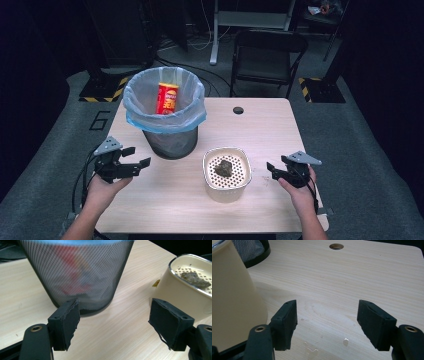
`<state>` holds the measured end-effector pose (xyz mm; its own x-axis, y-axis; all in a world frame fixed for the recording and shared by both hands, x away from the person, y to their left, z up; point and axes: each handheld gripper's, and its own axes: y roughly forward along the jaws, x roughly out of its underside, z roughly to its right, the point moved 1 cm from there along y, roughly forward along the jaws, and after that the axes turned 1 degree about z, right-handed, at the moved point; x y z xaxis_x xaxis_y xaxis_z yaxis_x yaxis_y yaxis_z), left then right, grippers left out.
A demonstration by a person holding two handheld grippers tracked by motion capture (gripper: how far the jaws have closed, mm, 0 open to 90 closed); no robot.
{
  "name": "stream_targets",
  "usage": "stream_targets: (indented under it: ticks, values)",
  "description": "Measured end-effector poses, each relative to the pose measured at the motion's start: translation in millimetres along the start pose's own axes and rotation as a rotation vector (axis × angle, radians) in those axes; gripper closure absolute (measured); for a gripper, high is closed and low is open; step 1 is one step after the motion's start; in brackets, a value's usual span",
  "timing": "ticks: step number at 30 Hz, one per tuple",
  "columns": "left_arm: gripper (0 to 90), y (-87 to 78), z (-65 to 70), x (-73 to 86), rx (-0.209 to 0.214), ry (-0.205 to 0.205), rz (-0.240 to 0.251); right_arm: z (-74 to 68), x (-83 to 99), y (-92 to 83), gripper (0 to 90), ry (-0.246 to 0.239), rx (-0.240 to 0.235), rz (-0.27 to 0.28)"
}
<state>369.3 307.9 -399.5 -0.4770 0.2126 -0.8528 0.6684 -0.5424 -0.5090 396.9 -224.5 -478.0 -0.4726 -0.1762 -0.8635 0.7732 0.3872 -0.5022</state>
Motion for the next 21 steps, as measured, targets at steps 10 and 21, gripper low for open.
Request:
stream_targets:
  ticks: [10, 21]
  values:
    - [23.9, 12.3, -5.5, 32.5, -0.016, -0.007, 0.010, -1.6, 0.5, 0.3, 32.1, -0.010, 0.004, -0.002]
    - [24.0, 30.6, -15.8, 65.2, -0.031, -0.028, -0.021, -1.5, 2.4, 2.3, 32.1, -0.017, 0.002, -0.007]
